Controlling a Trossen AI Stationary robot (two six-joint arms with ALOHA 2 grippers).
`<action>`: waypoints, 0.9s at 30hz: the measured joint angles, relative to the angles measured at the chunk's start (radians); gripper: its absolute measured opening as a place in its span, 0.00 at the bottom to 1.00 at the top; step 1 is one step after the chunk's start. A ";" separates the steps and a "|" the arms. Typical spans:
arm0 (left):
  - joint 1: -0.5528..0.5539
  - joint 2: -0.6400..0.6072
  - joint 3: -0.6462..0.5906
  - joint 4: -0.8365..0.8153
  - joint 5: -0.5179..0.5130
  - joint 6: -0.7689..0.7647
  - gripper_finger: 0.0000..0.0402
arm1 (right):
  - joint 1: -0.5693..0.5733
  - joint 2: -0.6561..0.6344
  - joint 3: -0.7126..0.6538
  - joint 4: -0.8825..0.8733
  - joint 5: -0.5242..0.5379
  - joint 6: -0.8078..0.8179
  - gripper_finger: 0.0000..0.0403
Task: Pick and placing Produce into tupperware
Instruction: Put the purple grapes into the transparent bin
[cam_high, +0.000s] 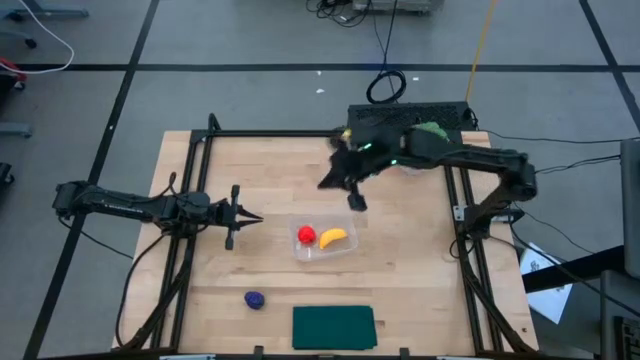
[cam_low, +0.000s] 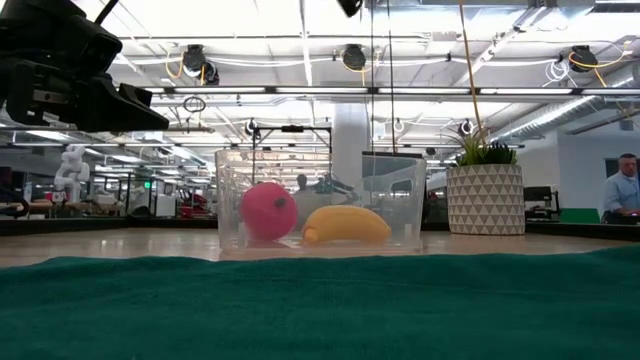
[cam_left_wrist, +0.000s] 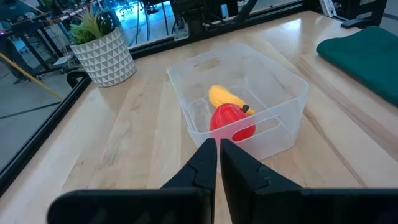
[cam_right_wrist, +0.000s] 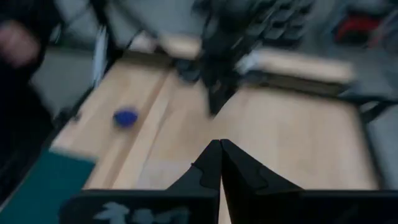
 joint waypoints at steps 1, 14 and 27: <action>0.000 0.000 0.000 0.000 0.000 0.000 0.06 | -0.013 -0.031 -0.023 0.043 0.018 0.023 0.00; 0.000 0.000 0.000 0.003 0.000 -0.002 0.06 | -0.176 -0.488 -0.527 0.506 0.020 0.240 0.00; 0.000 0.000 0.000 0.005 -0.001 -0.001 0.06 | -0.079 -0.783 -0.943 0.769 0.069 0.202 0.00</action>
